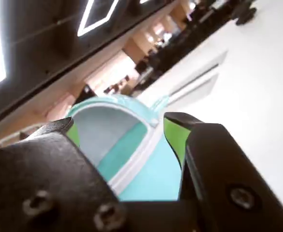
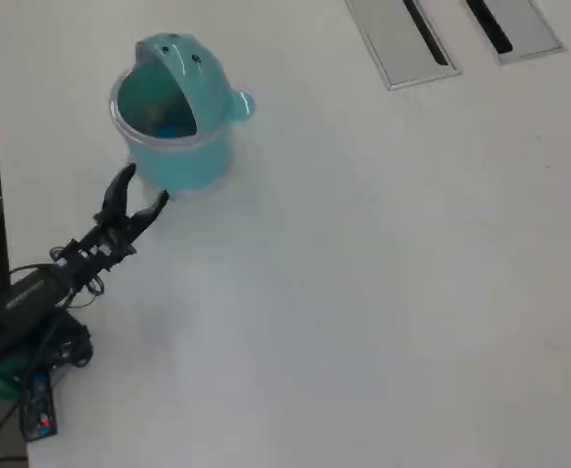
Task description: Grasp RGB lego blocks and put them in the bin one by one.
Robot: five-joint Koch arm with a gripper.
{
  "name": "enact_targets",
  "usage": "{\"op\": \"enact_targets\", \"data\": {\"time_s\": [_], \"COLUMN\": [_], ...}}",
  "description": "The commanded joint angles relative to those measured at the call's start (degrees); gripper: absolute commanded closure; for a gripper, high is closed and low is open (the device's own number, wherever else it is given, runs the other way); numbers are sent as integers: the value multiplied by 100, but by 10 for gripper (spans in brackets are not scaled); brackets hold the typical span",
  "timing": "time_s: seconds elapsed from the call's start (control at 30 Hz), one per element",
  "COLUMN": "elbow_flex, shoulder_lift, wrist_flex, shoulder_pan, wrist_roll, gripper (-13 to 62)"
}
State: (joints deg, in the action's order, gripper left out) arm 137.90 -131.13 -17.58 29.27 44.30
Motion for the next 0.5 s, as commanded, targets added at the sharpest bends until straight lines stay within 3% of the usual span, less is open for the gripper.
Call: {"op": "enact_targets", "data": {"time_s": [0.0, 0.47], "elbow_flex": [-202, 589], "shoulder_lift": [-422, -413], "wrist_flex": [-571, -1230], "shoulder_pan": [-202, -1670], "wrist_roll": [-448, -3498], "gripper": [171, 189]}}
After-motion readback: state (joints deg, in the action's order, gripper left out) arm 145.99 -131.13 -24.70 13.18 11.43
